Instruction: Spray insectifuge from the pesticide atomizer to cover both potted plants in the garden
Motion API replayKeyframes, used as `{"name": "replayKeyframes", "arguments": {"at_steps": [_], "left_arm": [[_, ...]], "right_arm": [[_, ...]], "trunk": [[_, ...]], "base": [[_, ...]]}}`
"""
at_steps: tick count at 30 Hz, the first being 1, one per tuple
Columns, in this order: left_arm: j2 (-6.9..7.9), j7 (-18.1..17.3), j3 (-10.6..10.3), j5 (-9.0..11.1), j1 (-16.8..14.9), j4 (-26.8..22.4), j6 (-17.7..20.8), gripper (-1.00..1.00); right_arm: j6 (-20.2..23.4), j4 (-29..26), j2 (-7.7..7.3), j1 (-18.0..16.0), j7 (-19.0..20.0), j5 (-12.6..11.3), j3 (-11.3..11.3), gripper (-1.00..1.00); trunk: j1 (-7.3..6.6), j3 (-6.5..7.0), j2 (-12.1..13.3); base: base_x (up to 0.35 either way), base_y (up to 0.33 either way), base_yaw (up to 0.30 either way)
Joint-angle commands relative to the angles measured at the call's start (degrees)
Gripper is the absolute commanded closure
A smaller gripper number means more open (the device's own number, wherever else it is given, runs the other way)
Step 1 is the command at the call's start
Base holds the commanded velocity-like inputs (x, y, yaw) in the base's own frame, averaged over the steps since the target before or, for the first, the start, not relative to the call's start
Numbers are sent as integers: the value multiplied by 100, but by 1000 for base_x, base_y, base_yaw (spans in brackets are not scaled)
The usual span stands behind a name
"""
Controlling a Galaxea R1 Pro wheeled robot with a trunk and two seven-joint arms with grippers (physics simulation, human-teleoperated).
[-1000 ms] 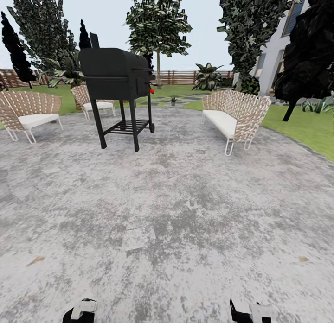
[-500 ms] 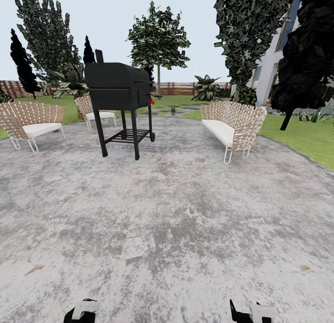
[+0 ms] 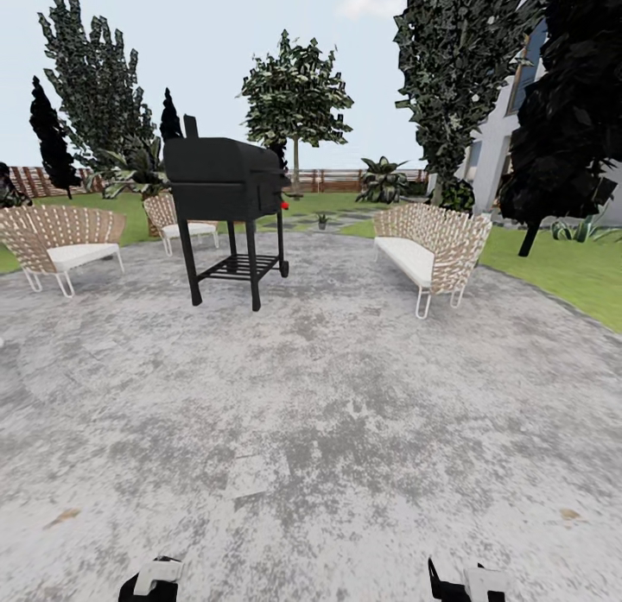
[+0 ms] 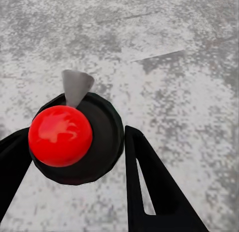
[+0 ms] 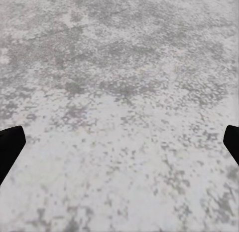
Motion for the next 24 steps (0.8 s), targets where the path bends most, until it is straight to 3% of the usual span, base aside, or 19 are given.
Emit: {"name": "replayKeyframes", "arguments": {"at_steps": [1, 8, 24], "left_arm": [[-3, -30, 47, -58, -4, 2, -22, 100], [-7, -28, 47, -55, -4, 2, -18, 100], [-11, -31, 46, -53, -4, 4, -16, 100]], "right_arm": [[-18, 4, 4, -3, 3, 29, -16, -100], [-18, 3, 7, -3, 0, 29, -16, -100], [-18, 10, 1, -3, 3, 32, -16, -100]], "trunk": [[-1, 4, -2], [-1, 21, -2], [-1, 22, -2]], "base": [[0, 0, 0], [107, 0, 0], [327, 0, 0]]}}
